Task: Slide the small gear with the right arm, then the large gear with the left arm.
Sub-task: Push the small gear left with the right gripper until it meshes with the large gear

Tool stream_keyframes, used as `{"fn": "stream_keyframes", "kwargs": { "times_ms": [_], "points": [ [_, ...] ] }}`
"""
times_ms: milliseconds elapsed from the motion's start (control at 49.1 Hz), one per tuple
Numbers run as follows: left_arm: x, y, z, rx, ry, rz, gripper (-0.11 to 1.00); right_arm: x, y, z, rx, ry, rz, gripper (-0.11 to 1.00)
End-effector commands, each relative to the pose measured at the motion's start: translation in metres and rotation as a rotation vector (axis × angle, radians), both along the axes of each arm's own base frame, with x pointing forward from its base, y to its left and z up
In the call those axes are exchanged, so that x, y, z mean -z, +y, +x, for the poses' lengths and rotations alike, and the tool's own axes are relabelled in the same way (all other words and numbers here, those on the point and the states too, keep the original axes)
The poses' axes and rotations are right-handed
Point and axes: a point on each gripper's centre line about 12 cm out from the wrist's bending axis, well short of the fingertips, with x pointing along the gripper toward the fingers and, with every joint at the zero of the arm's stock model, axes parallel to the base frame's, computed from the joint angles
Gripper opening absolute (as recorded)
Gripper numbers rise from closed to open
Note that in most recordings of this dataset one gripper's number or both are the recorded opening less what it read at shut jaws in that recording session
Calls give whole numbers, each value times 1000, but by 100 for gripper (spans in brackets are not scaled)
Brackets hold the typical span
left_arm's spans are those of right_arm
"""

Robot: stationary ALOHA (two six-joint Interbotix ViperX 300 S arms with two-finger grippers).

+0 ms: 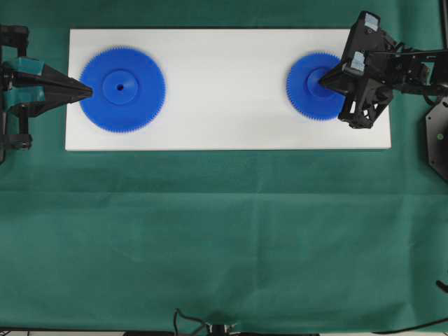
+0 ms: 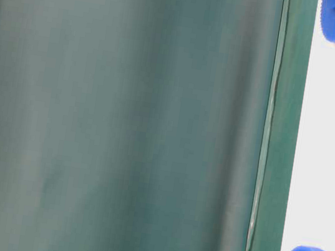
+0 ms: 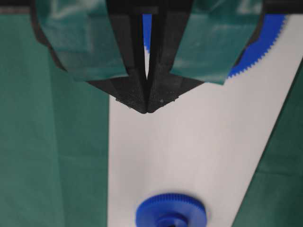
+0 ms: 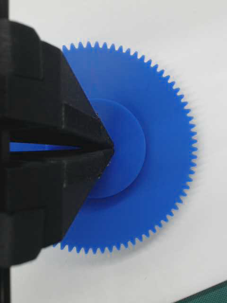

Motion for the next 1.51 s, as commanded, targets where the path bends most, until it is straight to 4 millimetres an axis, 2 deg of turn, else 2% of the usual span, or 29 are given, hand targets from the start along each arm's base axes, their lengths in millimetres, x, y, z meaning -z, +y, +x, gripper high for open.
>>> {"fn": "stream_keyframes", "kwargs": {
  "times_ms": [0, 367, 591, 774, 978, 1324, 1487],
  "points": [
    [-4, 0, 2, -2, -11, -2, 0, 8, 2, -5, 3, 45, 19, 53],
    [-4, 0, 2, -3, -10, -4, 0, 11, 4, -3, -4, 53, 25, 53],
    [-3, 0, 1, -3, 0, -4, 0, 17, 6, 21, -36, 30, 18, 53],
    [-4, 1, 1, -4, -2, -3, 0, 28, 1, 53, -50, 15, 9, 53],
    [-3, 1, 1, -4, 3, -5, 0, 40, -1, 99, -91, 11, 1, 53],
    [-3, 1, 0, -4, 7, -4, 0, 38, 8, 179, -178, -64, -36, 53],
    [-2, 1, 0, -4, 10, -4, 0, 38, 13, 202, -213, -60, -46, 53]
  ]
}}
